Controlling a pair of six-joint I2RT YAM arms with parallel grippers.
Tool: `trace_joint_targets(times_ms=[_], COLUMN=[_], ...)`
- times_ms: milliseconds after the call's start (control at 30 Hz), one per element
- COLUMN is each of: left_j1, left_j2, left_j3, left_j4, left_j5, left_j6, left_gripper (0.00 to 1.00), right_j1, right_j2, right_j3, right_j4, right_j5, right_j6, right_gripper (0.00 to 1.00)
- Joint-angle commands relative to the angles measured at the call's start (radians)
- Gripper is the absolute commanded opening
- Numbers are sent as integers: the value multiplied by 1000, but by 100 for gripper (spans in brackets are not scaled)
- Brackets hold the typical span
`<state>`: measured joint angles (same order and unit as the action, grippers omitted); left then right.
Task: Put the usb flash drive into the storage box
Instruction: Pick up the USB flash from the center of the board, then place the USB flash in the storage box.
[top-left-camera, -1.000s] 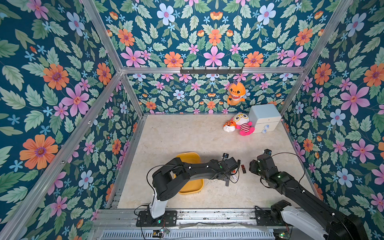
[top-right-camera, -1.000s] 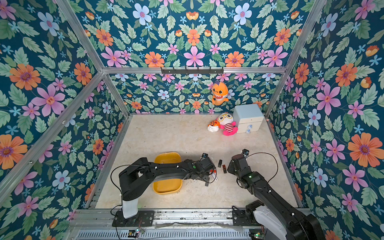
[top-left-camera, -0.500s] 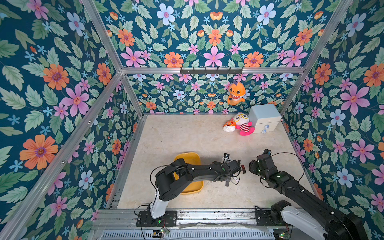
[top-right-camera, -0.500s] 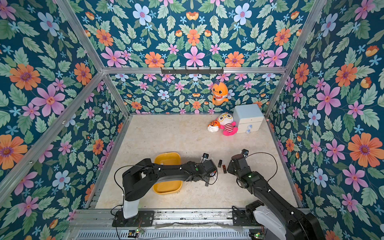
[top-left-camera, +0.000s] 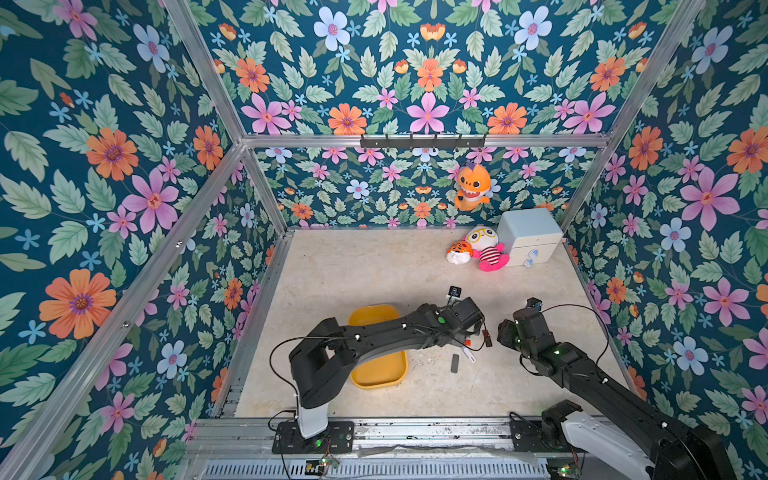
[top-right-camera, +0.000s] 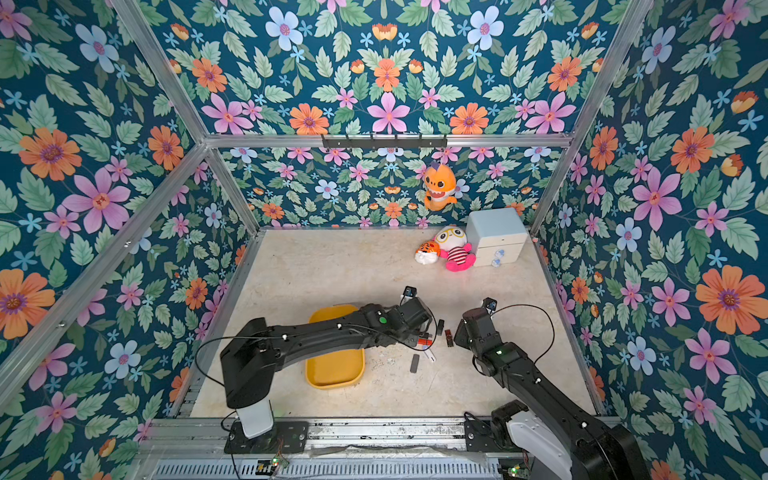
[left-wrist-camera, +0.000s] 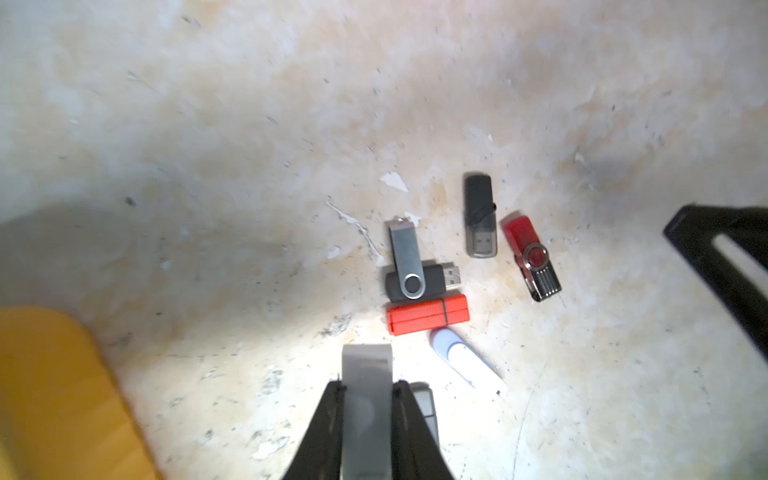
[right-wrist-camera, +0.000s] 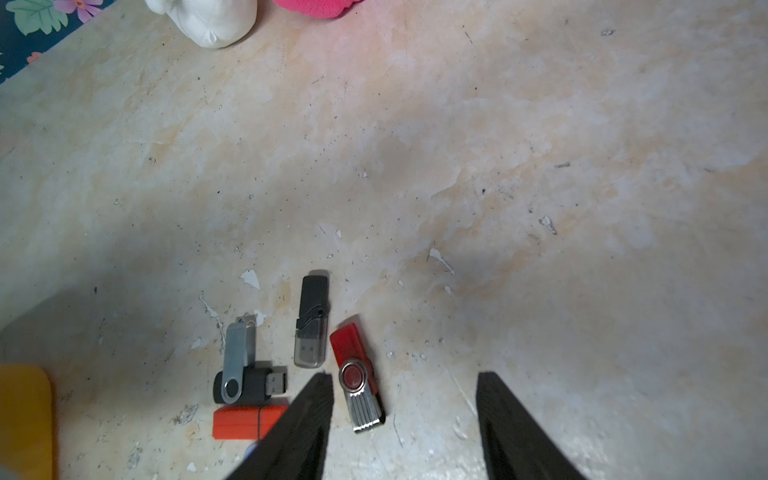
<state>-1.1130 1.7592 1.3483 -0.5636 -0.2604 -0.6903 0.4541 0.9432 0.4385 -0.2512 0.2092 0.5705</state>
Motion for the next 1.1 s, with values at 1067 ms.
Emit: trace_joint_targets(times_ms=[1067], left_j1=[472], left_j2=[-314], left_j3=[-647], left_j4=[299], left_j5=[-24], left_j6=[-6], left_gripper=[35], right_j1=[0], right_j2=[19], right_j3=[11], right_j4=[15], right_j5=[-9], right_j6=[-23], right_gripper=[61])
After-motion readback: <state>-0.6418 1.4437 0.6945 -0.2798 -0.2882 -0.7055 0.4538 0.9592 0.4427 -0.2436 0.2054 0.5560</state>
